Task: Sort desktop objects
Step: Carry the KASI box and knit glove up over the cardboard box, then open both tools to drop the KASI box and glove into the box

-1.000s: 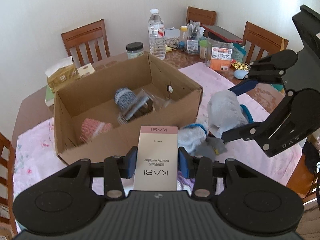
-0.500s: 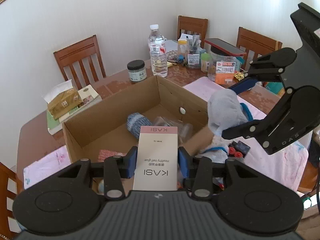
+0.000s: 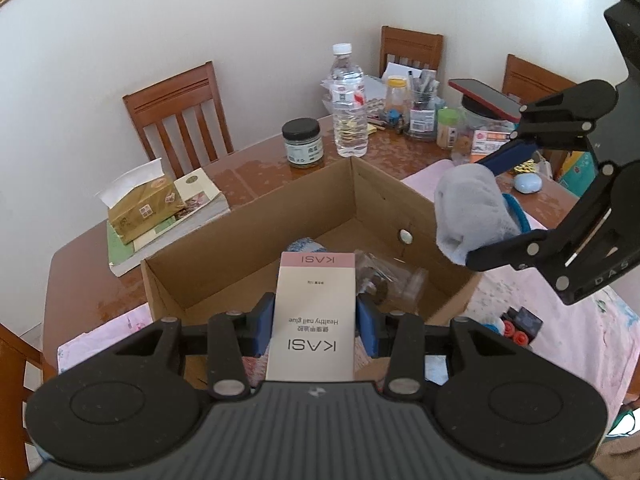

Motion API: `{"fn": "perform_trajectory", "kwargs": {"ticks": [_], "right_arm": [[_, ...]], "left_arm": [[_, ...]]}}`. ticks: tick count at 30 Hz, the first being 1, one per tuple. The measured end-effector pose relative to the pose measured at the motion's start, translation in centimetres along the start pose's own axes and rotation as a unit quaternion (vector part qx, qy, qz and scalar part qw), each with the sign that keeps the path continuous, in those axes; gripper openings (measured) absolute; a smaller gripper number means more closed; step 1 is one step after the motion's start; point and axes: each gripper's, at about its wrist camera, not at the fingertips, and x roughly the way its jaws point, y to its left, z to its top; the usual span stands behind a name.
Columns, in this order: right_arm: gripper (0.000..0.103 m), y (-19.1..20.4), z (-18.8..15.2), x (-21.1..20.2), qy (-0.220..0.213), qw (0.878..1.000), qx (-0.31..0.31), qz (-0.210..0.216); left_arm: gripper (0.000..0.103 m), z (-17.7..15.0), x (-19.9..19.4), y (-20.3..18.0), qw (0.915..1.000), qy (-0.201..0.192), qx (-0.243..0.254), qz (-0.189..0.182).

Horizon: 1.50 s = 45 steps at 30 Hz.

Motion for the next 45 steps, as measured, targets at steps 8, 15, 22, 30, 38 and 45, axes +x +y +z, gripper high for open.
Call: {"fn": "perform_trajectory", "kwargs": {"ticks": [8, 15, 22, 30, 38, 45], "right_arm": [[0.077, -2.0, 1.5, 1.8, 0.004, 1.0, 0.001, 0.014], [0.077, -3.7, 2.8, 4.0, 0.013, 1.0, 0.002, 0.014], [0.077, -5.1, 4.5, 6.4, 0.028, 0.999, 0.009, 0.016], [0.077, -6.0, 5.9, 8.6, 0.044, 0.999, -0.003, 0.013], [0.078, -6.5, 6.1, 9.8, 0.048, 0.999, 0.0, 0.009], [0.085, -6.9, 6.1, 10.3, 0.044, 0.999, 0.01, 0.006]], "left_arm": [[0.042, 1.5, 2.1, 1.3, 0.9996, 0.015, -0.011, 0.021], [0.042, 2.6, 3.7, 2.2, 0.9988, 0.03, -0.021, 0.031], [0.042, 3.5, 5.1, 2.7, 0.9983, 0.036, -0.03, 0.036], [0.042, 4.4, 6.5, 3.3, 0.9978, 0.042, -0.035, 0.038], [0.06, 4.9, 7.7, 3.6, 0.9976, 0.043, -0.03, 0.045], [0.089, 4.8, 8.1, 3.4, 0.9969, 0.04, -0.015, 0.067]]}}
